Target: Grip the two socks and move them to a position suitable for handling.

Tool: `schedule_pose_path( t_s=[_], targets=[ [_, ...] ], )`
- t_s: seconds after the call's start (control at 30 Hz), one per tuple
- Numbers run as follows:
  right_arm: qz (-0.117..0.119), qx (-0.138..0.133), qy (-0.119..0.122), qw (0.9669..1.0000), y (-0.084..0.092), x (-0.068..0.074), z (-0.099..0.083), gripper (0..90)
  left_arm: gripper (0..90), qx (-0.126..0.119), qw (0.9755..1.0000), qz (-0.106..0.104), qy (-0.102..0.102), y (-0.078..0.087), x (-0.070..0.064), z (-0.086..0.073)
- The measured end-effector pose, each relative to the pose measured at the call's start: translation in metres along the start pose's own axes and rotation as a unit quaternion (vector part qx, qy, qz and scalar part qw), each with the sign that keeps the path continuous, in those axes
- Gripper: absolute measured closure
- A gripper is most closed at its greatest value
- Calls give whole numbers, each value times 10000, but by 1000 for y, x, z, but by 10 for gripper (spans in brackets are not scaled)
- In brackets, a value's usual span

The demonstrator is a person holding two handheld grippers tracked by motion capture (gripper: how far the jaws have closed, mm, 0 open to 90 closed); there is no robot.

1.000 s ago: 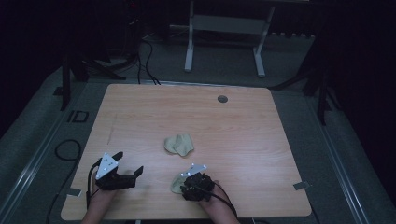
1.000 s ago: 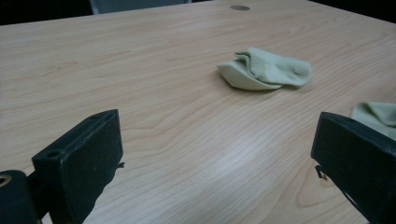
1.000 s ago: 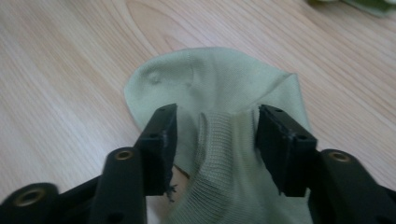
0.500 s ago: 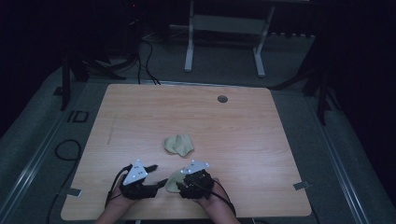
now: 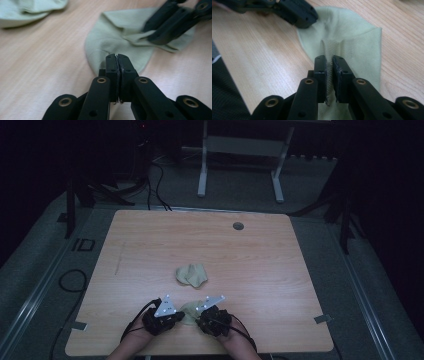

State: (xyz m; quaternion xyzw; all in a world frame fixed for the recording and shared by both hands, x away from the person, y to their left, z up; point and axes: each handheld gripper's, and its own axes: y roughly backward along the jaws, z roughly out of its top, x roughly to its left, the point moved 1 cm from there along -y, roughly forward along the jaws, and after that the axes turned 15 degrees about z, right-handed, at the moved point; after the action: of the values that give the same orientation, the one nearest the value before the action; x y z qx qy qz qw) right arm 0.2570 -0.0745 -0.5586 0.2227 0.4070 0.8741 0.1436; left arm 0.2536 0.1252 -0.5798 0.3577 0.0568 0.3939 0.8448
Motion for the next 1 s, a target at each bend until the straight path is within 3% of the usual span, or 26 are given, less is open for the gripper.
schedule_pose_path(
  t_s=[0.13,0.23,0.3,0.47,0.53,0.57,0.6,0.67,0.7,0.87,1.0],
  targets=[
    [80,-194,-77,9998,14,-2,0,826,878,-53,10000,-49,-21,-2,4,-1],
    [-22,-336,-100,9994,26,-4,-1,826,879,-95,9999,-61,-84,-2,4,-1],
    [-136,-568,-270,9979,47,-16,-3,825,884,-83,9999,-92,-79,-3,4,0],
    [-330,-627,-500,9962,63,-33,-10,824,884,-83,9995,-198,-237,-7,2,5],
    [-498,-641,-570,9951,68,-39,-13,731,884,-97,9993,-202,-286,-9,0,8],
    [-702,-704,-595,9933,71,-42,-13,674,884,-97,9991,-218,-350,-10,-1,9],
    [-872,-757,-585,9916,74,-43,-13,659,884,-99,9990,-233,-366,-11,-2,10],
    [-934,-889,-572,9900,81,-44,-11,667,884,-85,9989,-270,-380,-12,-2,12],
    [-956,-912,-523,9899,83,-44,-10,714,884,-84,9989,-285,-363,-13,-2,13],
    [-888,-573,-342,9938,73,-47,-10,863,884,-84,9988,-304,-373,-13,-2,13],
    [-984,-155,-209,9948,55,-56,-20,890,883,-69,9984,-394,-398,-14,0,14]
  ],
)
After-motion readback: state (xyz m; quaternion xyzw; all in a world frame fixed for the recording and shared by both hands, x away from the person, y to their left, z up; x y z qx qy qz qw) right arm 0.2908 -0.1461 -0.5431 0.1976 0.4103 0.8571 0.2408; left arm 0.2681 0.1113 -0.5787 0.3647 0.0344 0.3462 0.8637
